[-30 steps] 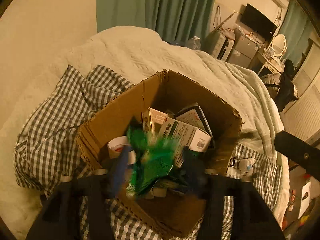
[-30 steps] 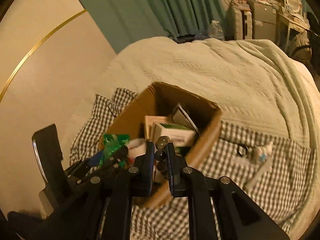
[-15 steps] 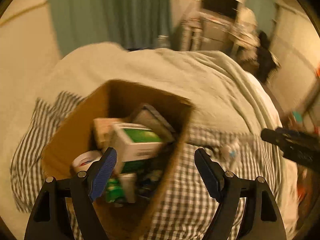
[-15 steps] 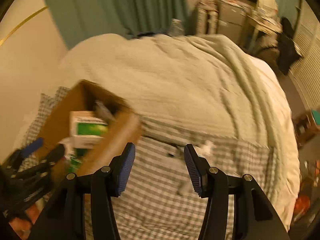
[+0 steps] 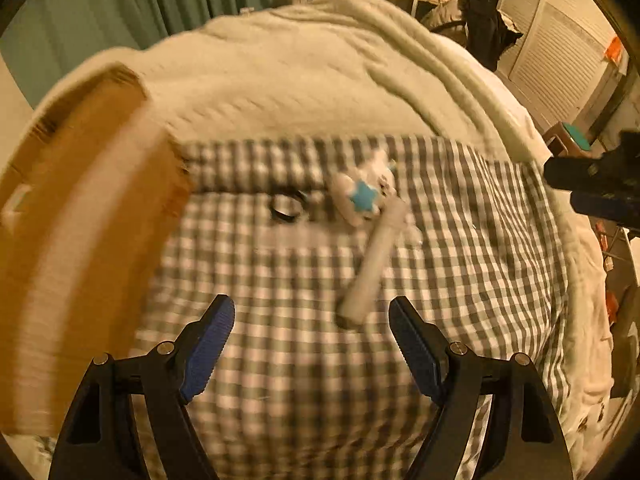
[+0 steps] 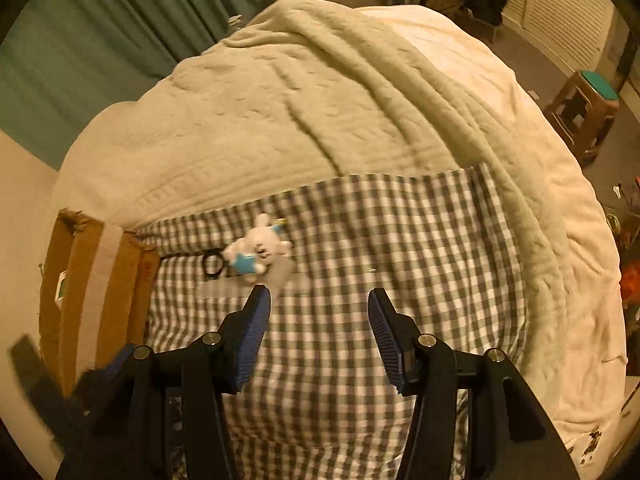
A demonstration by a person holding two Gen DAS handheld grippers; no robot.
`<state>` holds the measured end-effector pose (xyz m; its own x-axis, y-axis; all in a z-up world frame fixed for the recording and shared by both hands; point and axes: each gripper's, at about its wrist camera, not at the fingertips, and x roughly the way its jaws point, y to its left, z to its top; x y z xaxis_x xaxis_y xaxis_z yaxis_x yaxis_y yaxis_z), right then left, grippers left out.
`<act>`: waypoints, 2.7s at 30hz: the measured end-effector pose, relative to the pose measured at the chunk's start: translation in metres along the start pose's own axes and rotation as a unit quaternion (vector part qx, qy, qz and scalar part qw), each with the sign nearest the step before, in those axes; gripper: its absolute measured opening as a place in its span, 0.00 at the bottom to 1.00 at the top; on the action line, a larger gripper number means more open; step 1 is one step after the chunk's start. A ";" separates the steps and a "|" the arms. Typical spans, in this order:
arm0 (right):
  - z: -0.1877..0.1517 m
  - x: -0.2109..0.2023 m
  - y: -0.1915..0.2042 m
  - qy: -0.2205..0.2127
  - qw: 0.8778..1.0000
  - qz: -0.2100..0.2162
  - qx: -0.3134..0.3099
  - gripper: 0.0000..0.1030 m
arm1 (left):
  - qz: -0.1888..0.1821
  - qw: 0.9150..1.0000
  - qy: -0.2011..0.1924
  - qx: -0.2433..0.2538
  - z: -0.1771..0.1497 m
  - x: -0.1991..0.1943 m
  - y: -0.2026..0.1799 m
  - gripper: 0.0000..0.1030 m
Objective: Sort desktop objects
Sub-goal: 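Grasp the white bar with the left gripper while the right grasps the bear figurine, then carry the white bar and bear figurine over the cardboard box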
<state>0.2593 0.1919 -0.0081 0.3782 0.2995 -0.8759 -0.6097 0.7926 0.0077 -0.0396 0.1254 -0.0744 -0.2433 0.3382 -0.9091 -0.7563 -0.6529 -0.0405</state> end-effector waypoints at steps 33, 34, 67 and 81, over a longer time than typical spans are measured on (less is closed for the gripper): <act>0.040 0.087 0.039 -0.028 0.998 0.011 -0.058 0.83 | -0.024 0.996 -0.091 -0.008 0.040 0.049 0.073 0.18; 0.040 0.092 0.044 -0.024 0.998 0.013 -0.065 0.84 | -0.021 0.996 -0.091 -0.014 0.037 0.048 0.078 0.18; 0.013 0.064 0.074 0.032 0.992 -0.040 -0.118 0.47 | -0.030 0.995 -0.087 0.025 0.041 -0.011 0.067 0.18; -0.030 -0.066 0.163 -0.049 0.983 0.026 -0.175 0.47 | -0.003 0.979 -0.200 0.039 0.018 -0.161 0.095 0.18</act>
<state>0.1144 0.2853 0.0366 0.3943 0.3979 -0.8284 -0.8261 0.5484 -0.1299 -0.0838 0.0212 0.0753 -0.4447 0.5909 -0.6731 -0.7994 -0.6008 0.0007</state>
